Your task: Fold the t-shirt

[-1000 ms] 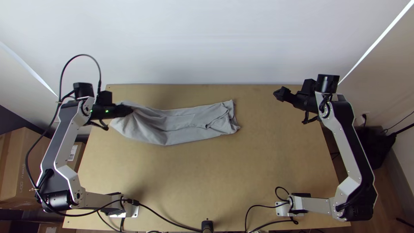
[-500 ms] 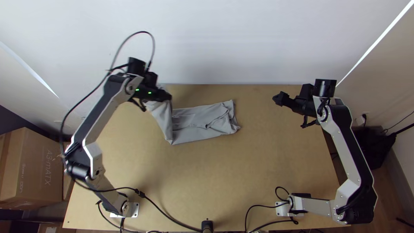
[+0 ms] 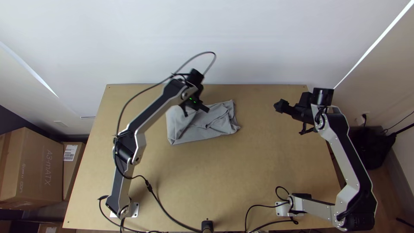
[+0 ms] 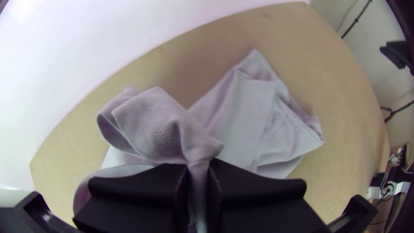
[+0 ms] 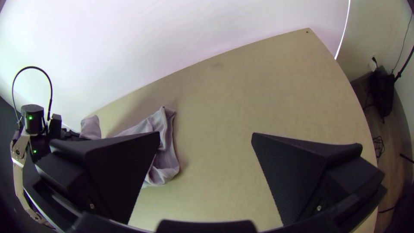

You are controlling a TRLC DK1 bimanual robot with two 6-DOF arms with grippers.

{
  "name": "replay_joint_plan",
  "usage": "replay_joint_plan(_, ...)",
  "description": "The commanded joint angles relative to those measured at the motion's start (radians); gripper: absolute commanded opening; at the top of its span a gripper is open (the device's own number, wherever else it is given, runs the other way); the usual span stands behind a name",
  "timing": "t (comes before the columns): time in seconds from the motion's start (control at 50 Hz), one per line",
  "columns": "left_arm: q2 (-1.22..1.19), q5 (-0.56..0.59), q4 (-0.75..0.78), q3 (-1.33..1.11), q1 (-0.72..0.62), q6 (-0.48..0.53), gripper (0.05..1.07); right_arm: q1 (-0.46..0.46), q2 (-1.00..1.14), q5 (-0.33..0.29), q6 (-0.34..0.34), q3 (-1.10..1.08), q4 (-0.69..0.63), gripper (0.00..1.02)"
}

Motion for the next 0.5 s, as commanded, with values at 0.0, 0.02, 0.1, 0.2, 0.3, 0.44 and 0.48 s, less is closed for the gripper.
replay_joint_plan(0.0, 0.057, -0.039, 0.044, 0.032, -0.084, 0.015, 0.08, -0.008, -0.048, 0.018, -0.01, -0.078, 0.036, 0.98)
replay_joint_plan(0.02, 0.064, -0.039, 0.055, 0.032, -0.093, 0.014, 0.08, -0.008, -0.052, 0.019, -0.01, -0.091, 0.041, 0.98)
replay_joint_plan(0.1, 0.092, -0.042, 0.104, 0.033, -0.142, 0.022, 0.08, -0.008, -0.073, 0.029, -0.01, -0.138, 0.064, 0.98)
replay_joint_plan(0.2, 0.138, -0.082, 0.184, 0.05, -0.191, 0.023, 0.08, -0.007, -0.093, 0.039, -0.01, -0.19, 0.088, 0.98)
replay_joint_plan(0.3, 0.183, -0.148, 0.282, 0.07, -0.23, 0.052, 0.29, 0.002, -0.121, 0.047, -0.009, -0.242, 0.104, 0.98)
replay_joint_plan(0.44, 0.195, -0.235, 0.472, 0.07, -0.282, 0.095, 1.03, 0.041, -0.168, 0.07, -0.007, -0.33, 0.145, 0.98)
replay_joint_plan(0.48, 0.193, -0.24, 0.556, 0.068, -0.294, 0.106, 1.04, 0.048, -0.174, 0.073, -0.007, -0.348, 0.16, 0.98)
